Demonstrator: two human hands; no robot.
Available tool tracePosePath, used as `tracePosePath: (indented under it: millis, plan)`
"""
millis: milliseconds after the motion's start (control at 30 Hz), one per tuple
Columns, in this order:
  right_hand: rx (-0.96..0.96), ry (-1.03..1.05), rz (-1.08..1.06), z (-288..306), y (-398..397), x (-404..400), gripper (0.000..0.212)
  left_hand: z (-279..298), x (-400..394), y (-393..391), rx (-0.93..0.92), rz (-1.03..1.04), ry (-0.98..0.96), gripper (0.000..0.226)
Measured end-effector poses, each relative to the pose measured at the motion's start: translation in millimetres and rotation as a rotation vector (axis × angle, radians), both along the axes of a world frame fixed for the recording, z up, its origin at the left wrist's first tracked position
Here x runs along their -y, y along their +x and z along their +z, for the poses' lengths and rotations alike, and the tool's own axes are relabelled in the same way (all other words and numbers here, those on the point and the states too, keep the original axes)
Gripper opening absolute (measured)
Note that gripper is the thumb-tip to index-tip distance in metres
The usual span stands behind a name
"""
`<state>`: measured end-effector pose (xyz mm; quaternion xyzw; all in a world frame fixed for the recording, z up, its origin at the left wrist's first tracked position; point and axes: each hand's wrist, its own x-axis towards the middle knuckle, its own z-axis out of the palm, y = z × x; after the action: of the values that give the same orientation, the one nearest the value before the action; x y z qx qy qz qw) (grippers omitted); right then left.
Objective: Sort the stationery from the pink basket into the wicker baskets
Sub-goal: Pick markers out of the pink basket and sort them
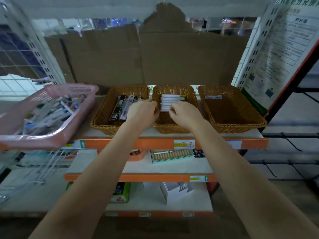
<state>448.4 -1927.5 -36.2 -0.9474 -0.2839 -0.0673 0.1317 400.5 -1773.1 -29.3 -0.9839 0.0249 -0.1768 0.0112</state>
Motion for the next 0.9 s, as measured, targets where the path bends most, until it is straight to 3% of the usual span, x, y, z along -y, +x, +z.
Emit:
tracePosePath:
  millis: [300, 533, 900]
  plan:
    - [-0.045, -0.152, 0.034, 23.5, -27.3, -89.2, 0.023, 21.9, -108.4, -30.8, -0.104, 0.133, 0.216, 0.025]
    - [-0.066, -0.169, 0.034, 42.3, -47.5, -194.5, 0.025, 32.9, -224.6, -62.3, -0.141, 0.215, 0.256, 0.026]
    - [-0.01, -0.172, 0.077, 54.6, -49.5, -332.3, 0.025, 38.2, -357.9, -71.6, -0.178, 0.248, 0.119, 0.022]
